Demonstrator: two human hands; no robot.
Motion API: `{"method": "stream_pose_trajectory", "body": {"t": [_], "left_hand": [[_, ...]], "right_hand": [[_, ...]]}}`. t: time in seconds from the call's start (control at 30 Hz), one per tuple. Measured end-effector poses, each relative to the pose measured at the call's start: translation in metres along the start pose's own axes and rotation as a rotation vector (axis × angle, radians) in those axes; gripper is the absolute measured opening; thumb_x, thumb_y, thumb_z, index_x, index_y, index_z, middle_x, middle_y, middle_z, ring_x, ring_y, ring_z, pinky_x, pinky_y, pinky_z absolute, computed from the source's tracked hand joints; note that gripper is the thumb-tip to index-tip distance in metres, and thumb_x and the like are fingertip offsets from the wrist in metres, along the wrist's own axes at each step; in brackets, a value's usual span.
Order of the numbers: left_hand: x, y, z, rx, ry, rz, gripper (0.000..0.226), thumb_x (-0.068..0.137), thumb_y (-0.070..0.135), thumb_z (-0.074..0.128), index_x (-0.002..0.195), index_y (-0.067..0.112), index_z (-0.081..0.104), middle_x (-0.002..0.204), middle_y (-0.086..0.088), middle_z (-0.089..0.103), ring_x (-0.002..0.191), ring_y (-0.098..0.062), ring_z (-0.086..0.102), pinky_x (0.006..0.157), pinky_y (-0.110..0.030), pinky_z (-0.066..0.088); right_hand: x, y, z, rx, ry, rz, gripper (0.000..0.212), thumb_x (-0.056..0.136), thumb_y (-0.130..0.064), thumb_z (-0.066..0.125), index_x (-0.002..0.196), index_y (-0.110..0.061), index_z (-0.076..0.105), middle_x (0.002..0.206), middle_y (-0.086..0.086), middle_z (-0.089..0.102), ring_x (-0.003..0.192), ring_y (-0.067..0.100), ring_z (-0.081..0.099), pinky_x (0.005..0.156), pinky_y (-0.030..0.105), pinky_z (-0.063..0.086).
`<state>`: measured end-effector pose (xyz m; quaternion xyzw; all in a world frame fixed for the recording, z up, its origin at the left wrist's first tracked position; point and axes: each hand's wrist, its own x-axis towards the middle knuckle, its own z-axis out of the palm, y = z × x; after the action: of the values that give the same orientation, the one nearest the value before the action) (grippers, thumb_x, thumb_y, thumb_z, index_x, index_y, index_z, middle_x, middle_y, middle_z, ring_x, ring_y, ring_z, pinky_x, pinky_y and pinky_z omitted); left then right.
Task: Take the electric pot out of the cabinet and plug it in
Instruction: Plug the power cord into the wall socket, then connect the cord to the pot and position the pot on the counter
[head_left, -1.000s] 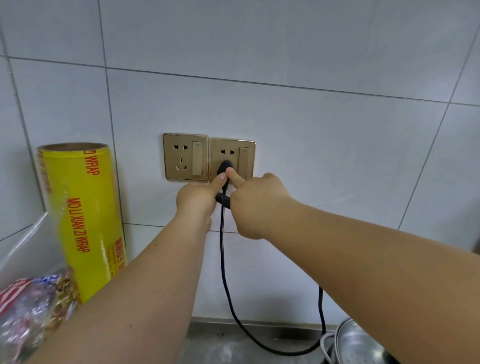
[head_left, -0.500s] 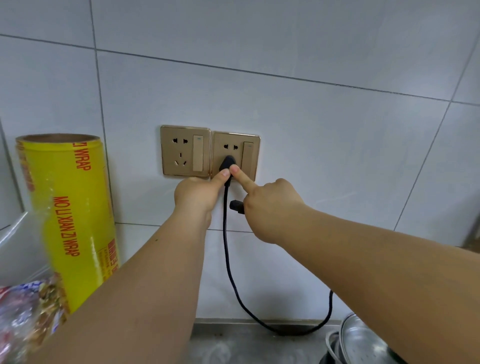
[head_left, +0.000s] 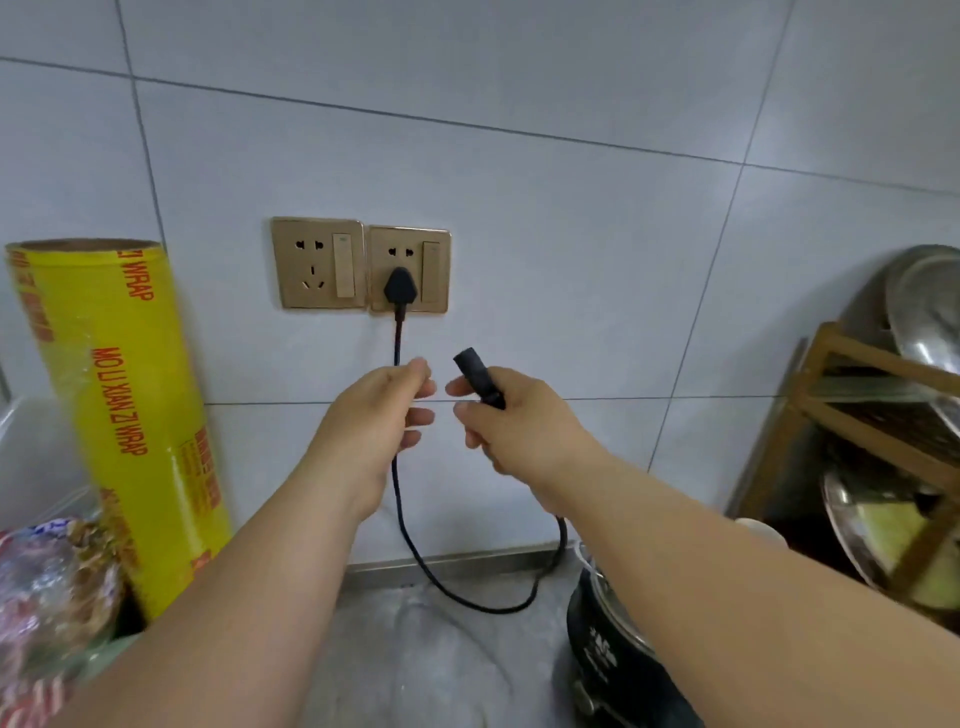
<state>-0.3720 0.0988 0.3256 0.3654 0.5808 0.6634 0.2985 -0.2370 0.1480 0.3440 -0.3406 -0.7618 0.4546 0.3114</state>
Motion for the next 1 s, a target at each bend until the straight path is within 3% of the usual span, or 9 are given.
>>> {"method": "stream_pose_trajectory", "body": {"t": [0.13,0.23,0.4,0.5,0.67,0.77,0.87,1.0], "left_hand": [[-0.046,-0.012,0.019,-0.138,-0.428,0.13,0.036,0.069,0.048,0.066,0.103,0.034,0.07,0.104,0.001,0.073,0.096,-0.015,0.066,0.076,-0.028,0.052],[-0.068,-0.014,0.042,-0.142,-0.55,0.195,0.035,0.063,0.033,0.072,0.097,0.035,0.072,0.103,0.005,0.073,0.098,-0.011,0.065,0.079,-0.02,0.051],[-0.09,-0.011,0.079,-0.07,-0.561,0.233,0.03,0.061,0.013,0.074,0.084,0.032,0.075,0.082,0.006,0.073,0.084,-0.008,0.066,0.072,-0.017,0.051],[-0.103,-0.007,0.103,-0.016,-0.561,0.229,0.028,0.061,0.011,0.073,0.079,0.031,0.076,0.076,0.006,0.073,0.074,-0.009,0.067,0.066,-0.02,0.054],[-0.12,-0.008,0.149,0.105,-0.354,0.237,0.027,0.062,0.007,0.08,0.067,0.032,0.071,0.069,0.008,0.069,0.069,-0.004,0.064,0.066,-0.02,0.05],[-0.132,-0.016,0.182,0.185,-0.257,0.205,0.021,0.064,0.012,0.081,0.069,0.027,0.066,0.07,0.003,0.068,0.064,-0.008,0.064,0.063,-0.026,0.05],[-0.148,-0.027,0.218,0.226,-0.226,0.17,0.019,0.067,0.015,0.079,0.074,0.019,0.063,0.06,0.004,0.068,0.053,-0.009,0.064,0.054,-0.024,0.051],[-0.165,-0.047,0.253,0.301,-0.18,0.125,0.018,0.071,0.035,0.074,0.078,0.022,0.063,0.061,0.007,0.068,0.053,-0.005,0.065,0.049,-0.019,0.052]], "right_hand": [[-0.051,0.031,-0.014,0.283,-0.123,-0.019,0.01,0.078,-0.016,0.059,0.083,-0.021,0.066,0.047,-0.008,0.042,0.043,0.009,0.034,0.04,0.019,0.028],[-0.077,0.05,-0.027,0.482,-0.175,-0.017,0.007,0.078,-0.009,0.058,0.082,-0.015,0.058,0.047,-0.008,0.036,0.042,0.008,0.028,0.041,0.021,0.02],[-0.102,0.071,-0.058,0.614,-0.248,-0.054,0.02,0.071,-0.001,0.059,0.064,-0.019,0.058,0.047,-0.008,0.04,0.042,0.008,0.033,0.044,0.021,0.027],[-0.114,0.079,-0.078,0.686,-0.253,-0.056,0.013,0.069,-0.003,0.062,0.075,-0.014,0.061,0.052,-0.005,0.046,0.048,0.01,0.041,0.049,0.023,0.034],[-0.142,0.099,-0.115,0.754,-0.017,0.0,0.018,0.079,0.004,0.064,0.086,-0.009,0.055,0.059,0.002,0.058,0.051,0.014,0.051,0.051,0.024,0.045],[-0.162,0.114,-0.137,0.506,0.161,0.003,0.017,0.079,-0.006,0.07,0.085,-0.016,0.058,0.055,-0.006,0.063,0.047,0.007,0.055,0.048,0.02,0.048],[-0.182,0.135,-0.157,0.205,0.277,-0.03,0.015,0.08,-0.023,0.07,0.085,-0.031,0.059,0.07,-0.007,0.068,0.05,0.001,0.057,0.048,0.015,0.047],[-0.209,0.171,-0.187,0.223,0.241,0.04,0.005,0.086,-0.028,0.062,0.089,-0.031,0.06,0.058,-0.01,0.066,0.048,0.005,0.058,0.046,0.017,0.049]]}}
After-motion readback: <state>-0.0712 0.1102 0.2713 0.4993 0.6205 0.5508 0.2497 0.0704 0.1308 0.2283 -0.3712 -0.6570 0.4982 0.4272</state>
